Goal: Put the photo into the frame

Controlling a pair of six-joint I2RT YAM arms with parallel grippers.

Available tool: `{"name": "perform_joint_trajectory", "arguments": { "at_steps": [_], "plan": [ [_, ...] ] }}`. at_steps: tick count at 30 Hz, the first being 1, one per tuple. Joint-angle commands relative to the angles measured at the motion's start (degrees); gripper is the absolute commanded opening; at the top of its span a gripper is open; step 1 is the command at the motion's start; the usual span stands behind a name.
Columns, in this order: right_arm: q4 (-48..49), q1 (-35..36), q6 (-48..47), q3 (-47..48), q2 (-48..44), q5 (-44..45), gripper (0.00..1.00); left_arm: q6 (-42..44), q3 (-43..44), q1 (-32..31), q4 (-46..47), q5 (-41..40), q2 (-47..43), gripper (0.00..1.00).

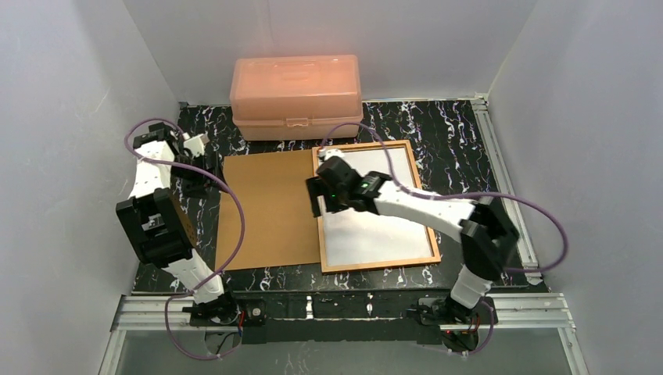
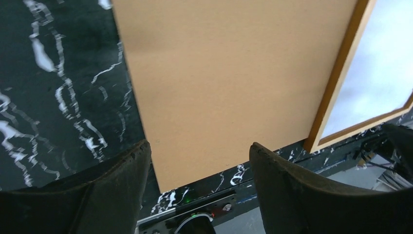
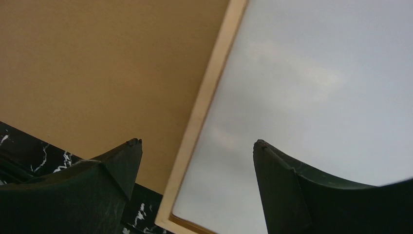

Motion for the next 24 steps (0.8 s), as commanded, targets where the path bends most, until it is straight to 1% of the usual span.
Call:
{"name": "perform_joint_trajectory", "arguments": {
  "at_steps": [1,5,9,16,24],
  "plan": [
    [3.4,4.0,1.3,10.6,10.5,2.2,0.92,3.4,1.3,2.7,-2.4,-2.7,-4.8,0.72],
    [0.7,5.6,1.3,18.5,19.0,4.6,0.92,4.7,-0.2,3.3,-2.2,-4.4,-6.5,0.73],
    [1.4,5.6,2.5,21.2,23.6,5.9,0.93,5.2,-2.0,3.8,-1.7,-4.3,-7.3,0.73],
    [2.7,5.3,2.8,24.0,28.2,3.2,0.93,5.8,-3.7,4.2,-0.6,-5.2,-7.0,0.74],
    [2.9,2.7,4.4,22.3,28.7,4.0,0.93,7.1,-6.1,5.1,2.8,-8.8,-6.1,0.74]
  ]
}}
